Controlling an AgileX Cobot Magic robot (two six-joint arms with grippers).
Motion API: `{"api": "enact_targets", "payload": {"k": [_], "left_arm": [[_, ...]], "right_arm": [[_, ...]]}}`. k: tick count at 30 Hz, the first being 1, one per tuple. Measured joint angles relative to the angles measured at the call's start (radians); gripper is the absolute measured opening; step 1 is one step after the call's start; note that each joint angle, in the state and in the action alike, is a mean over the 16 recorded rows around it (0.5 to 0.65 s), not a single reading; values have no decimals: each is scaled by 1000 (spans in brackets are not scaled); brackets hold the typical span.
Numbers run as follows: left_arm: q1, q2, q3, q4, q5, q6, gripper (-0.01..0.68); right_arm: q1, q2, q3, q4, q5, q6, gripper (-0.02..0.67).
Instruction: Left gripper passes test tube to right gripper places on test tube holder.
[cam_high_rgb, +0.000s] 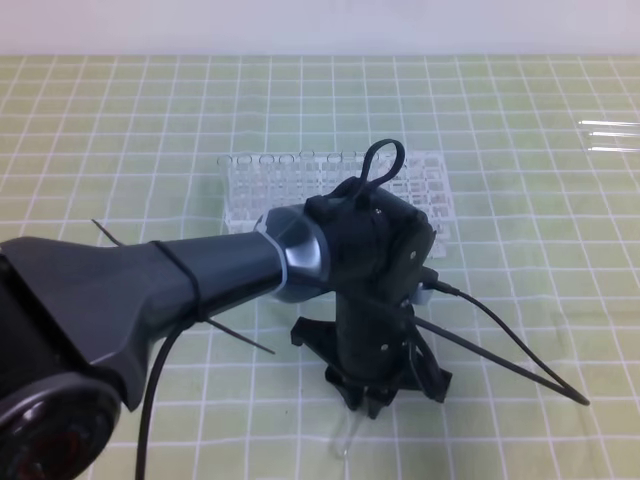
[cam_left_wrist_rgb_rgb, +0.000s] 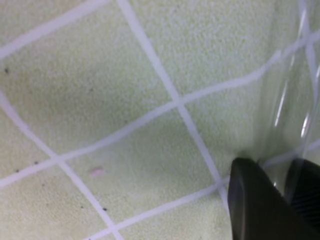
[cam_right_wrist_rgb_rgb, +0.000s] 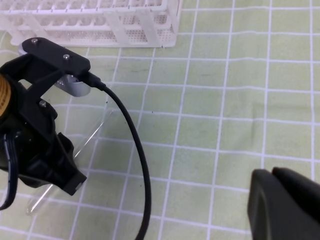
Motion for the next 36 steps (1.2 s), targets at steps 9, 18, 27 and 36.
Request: {"api": "enact_targets", "payload": {"k": [9, 18, 27, 36], "left_arm": [[0, -26, 2, 25, 6, 6, 52], [0, -67, 1, 31, -34, 47, 58], [1, -221, 3, 73, -109, 93, 34], [1, -405, 48, 131, -196, 110, 28]], "right_arm": [[0, 0, 0, -1, 0, 0, -16], [0, 0, 0, -6, -2, 0, -16], [0, 0, 0, -10, -2, 0, -16], [0, 0, 0, -7, -2, 0, -16]]}}
